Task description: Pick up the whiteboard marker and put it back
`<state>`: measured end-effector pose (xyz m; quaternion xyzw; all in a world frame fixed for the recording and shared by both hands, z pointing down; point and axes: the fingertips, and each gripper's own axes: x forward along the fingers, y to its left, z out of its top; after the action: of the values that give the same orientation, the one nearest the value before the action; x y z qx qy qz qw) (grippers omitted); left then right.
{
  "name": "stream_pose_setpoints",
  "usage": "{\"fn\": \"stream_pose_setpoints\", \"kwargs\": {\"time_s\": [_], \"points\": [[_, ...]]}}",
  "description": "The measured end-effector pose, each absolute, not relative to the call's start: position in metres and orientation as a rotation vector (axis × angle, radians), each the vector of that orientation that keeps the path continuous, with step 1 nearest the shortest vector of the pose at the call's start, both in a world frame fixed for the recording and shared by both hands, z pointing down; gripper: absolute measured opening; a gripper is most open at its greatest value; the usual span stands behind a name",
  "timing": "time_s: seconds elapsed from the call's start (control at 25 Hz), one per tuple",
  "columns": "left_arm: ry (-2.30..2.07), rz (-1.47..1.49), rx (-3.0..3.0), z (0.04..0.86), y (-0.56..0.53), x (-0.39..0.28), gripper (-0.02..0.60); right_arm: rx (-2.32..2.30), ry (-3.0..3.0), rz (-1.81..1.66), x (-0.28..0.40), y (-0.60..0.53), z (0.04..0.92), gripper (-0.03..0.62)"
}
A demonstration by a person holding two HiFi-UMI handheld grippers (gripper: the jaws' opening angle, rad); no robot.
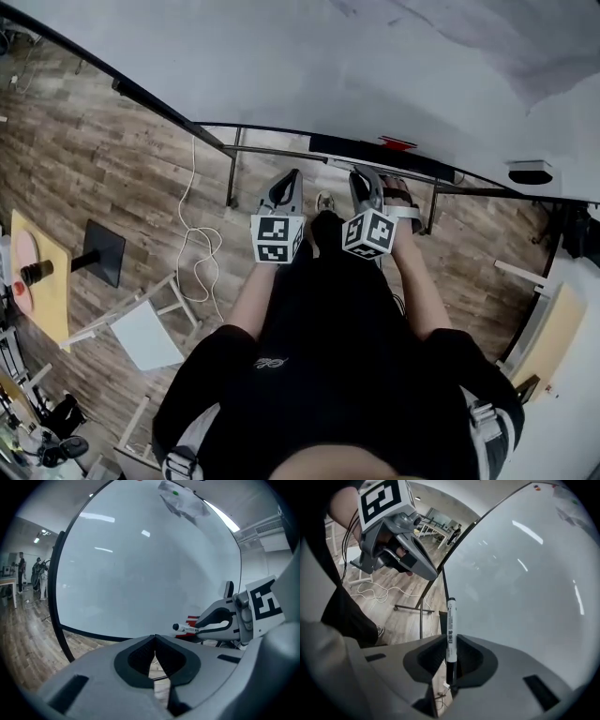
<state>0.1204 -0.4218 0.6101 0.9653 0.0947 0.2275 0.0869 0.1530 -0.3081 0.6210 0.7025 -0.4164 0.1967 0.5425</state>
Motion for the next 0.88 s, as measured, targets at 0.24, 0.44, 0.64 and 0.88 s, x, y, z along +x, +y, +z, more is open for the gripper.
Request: {"fn": "stream_pose_setpoints", "kwargs": {"time_s": [0.24,0.44,0.64,0.88], "points": [[0.253,0.728,2.840,0.636,-0.425,0.132,0.008,1.551,-0.944,0.532,0.178,-0.298,0.656,0.057],[0.277,0.794,2.815,0.654,-0.417,0.130,0.008,1.457,-0.940,0.561,0.191,-0.292,0.689,0.057],[0.269,0.833,2.759,0.672,-0.408,0.127,0.008,1.433,-0.945,0.612,0.196,-0.282,0.709,0.057],[0.300,0.851,2.763,0.675,-0.396,0.133,0.008,1.407,-0.932,0.628,0.204,-0.273,0.717,0.057]]}}
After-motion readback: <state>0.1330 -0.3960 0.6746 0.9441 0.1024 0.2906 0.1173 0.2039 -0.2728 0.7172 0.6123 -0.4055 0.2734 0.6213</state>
